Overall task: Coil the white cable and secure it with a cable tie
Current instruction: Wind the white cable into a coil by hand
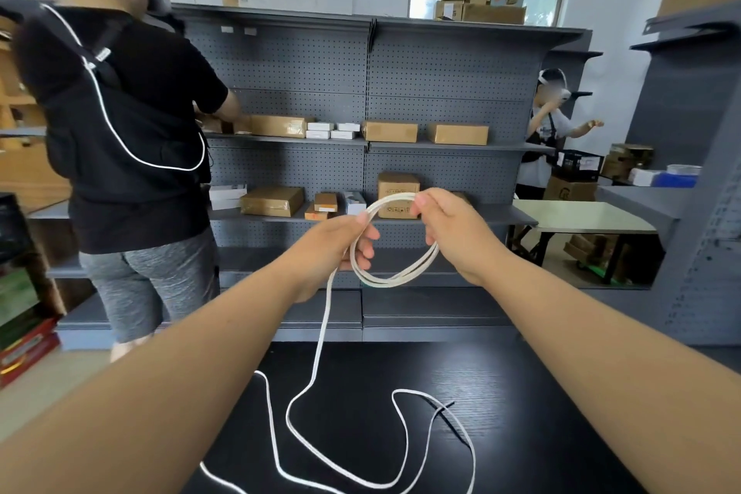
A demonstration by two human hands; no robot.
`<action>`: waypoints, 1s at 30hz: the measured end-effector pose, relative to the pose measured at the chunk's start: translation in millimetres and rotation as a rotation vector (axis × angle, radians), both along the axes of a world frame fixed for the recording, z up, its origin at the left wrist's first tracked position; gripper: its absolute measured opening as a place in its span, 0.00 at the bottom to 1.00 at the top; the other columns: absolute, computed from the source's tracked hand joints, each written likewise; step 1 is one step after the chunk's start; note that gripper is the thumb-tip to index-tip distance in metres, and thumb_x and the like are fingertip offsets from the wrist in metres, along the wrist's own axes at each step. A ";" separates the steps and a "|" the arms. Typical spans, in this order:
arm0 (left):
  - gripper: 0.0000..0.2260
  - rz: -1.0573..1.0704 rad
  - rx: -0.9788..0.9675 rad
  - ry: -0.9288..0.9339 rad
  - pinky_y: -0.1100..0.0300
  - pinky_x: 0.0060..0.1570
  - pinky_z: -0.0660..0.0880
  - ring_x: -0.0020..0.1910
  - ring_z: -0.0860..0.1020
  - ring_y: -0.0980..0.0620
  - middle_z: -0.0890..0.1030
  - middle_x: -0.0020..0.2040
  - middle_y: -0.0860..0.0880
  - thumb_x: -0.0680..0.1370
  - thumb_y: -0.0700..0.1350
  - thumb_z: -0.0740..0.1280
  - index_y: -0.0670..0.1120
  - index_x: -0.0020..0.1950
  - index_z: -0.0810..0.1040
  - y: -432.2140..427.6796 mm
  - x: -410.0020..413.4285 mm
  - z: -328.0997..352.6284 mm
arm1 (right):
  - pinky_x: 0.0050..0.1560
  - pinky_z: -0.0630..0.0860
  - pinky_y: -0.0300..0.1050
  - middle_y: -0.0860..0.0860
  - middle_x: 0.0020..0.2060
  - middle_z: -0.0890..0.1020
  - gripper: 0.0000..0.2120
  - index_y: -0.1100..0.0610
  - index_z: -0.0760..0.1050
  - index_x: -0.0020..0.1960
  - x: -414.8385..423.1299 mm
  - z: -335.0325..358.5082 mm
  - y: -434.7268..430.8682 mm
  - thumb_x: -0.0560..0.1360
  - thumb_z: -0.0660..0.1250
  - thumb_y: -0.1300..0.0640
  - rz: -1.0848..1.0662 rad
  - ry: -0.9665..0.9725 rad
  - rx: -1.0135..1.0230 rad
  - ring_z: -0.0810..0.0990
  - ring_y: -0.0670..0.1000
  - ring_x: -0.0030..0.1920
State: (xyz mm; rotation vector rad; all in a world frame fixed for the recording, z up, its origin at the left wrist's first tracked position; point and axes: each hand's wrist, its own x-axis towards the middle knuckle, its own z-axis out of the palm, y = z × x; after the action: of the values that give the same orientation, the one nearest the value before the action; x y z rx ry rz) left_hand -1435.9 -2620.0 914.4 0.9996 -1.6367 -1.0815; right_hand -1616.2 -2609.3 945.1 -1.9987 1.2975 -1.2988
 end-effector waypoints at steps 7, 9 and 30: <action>0.13 0.029 0.008 0.181 0.50 0.54 0.75 0.31 0.73 0.53 0.70 0.31 0.51 0.82 0.49 0.54 0.47 0.45 0.75 2.8 -5.1 -6.5 | 0.42 0.70 0.44 0.48 0.29 0.66 0.15 0.53 0.72 0.41 0.5 -16.8 -10.1 0.82 0.52 0.53 0.028 -0.302 0.069 0.66 0.47 0.31; 0.13 0.085 -0.043 0.158 0.54 0.48 0.78 0.29 0.69 0.54 0.66 0.32 0.49 0.82 0.48 0.53 0.46 0.45 0.74 4.4 -8.4 -4.0 | 0.45 0.73 0.45 0.49 0.28 0.65 0.15 0.54 0.72 0.41 1.4 -20.6 -10.0 0.82 0.51 0.53 0.056 -0.358 0.120 0.66 0.46 0.31; 0.11 0.244 -0.498 -0.671 0.43 0.46 0.75 0.41 0.76 0.39 0.74 0.39 0.41 0.82 0.48 0.53 0.43 0.44 0.69 8.8 -10.1 19.7 | 0.43 0.72 0.48 0.50 0.38 0.73 0.09 0.55 0.69 0.49 4.4 0.8 -1.9 0.81 0.52 0.54 0.028 0.551 0.007 0.73 0.51 0.40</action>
State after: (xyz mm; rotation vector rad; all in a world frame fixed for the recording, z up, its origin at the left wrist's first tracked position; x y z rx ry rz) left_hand -1446.0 -2611.2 934.1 1.2429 -2.0933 -0.1359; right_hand -1611.8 -2611.2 945.9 -2.4599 1.4876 -0.7436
